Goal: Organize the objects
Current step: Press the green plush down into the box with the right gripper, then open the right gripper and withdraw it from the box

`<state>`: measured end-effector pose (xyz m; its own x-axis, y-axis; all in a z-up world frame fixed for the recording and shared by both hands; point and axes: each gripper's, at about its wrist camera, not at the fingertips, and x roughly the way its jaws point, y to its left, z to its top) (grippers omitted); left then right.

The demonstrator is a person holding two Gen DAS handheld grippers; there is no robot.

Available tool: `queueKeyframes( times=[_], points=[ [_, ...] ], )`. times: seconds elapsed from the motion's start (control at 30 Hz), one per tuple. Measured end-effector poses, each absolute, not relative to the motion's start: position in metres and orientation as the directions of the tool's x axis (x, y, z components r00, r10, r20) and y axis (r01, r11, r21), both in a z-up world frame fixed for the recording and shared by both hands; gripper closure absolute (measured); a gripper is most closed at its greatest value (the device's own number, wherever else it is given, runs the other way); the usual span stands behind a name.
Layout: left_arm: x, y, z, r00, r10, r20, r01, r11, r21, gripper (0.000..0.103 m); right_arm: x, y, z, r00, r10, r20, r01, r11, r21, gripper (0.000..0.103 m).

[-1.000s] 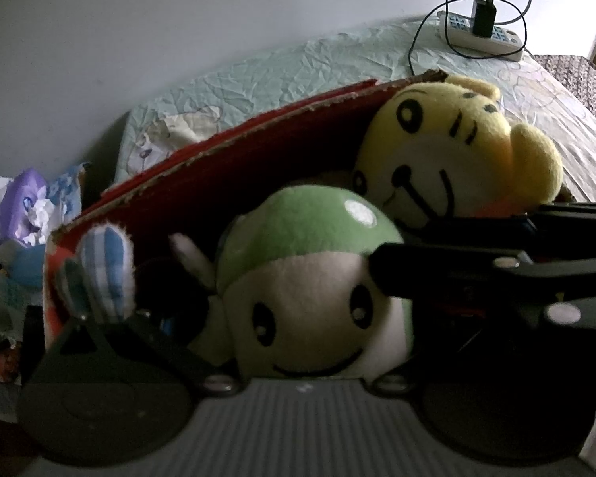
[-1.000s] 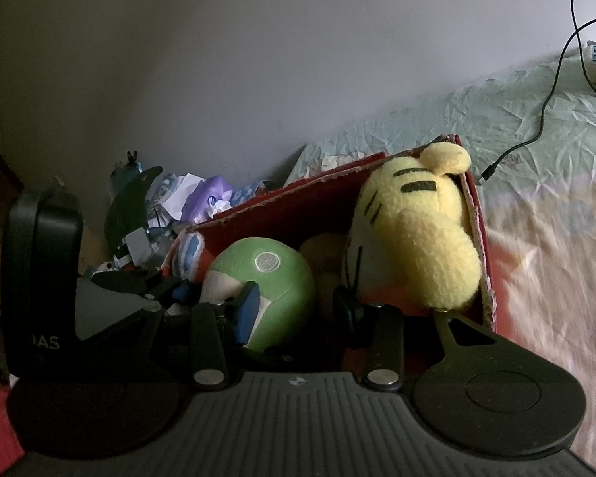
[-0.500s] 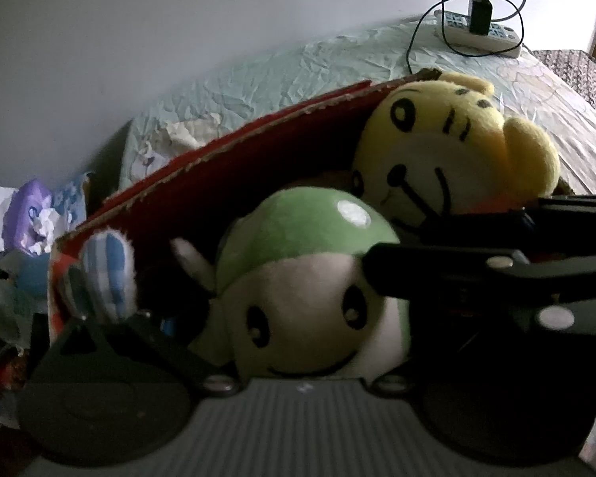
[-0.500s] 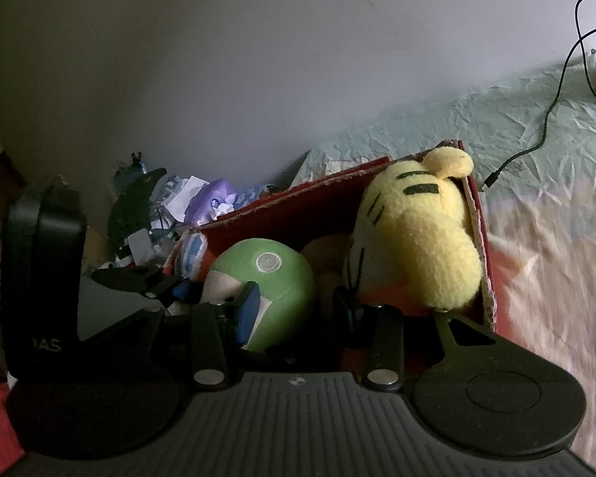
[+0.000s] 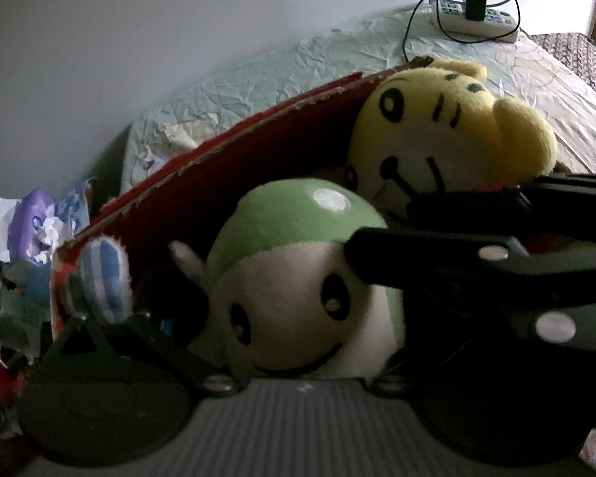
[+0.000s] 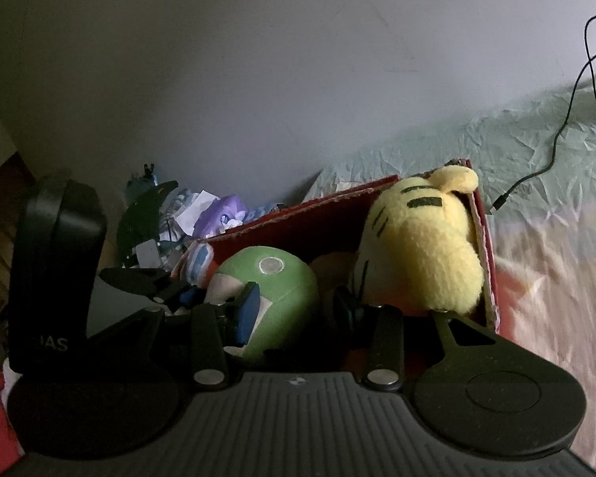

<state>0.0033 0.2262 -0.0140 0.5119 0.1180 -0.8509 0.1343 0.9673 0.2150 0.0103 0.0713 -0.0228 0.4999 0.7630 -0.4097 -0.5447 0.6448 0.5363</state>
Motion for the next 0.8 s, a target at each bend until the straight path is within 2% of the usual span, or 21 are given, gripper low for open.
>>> queueKeyframes(
  times=[0.27, 0.6, 0.8],
  points=[
    [-0.005, 0.217, -0.014, 0.568, 0.161, -0.807, 0.156, 0.942, 0.298, 0.000, 0.002, 0.078, -0.026, 0.559, 0.746, -0.362, -0.576, 0.664, 0.477, 0.060],
    [-0.009, 0.210, -0.014, 0.618, 0.192, -0.762, 0.163, 0.917, 0.364, 0.000, -0.003, 0.081, -0.018, 0.603, 0.690, -0.400, -0.549, 0.723, 0.420, 0.059],
    [-0.015, 0.209, -0.012, 0.649, 0.212, -0.731, 0.109, 0.924, 0.365, 0.000, -0.014, 0.080, -0.008, 0.639, 0.644, -0.421, -0.512, 0.764, 0.391, 0.056]
  ],
)
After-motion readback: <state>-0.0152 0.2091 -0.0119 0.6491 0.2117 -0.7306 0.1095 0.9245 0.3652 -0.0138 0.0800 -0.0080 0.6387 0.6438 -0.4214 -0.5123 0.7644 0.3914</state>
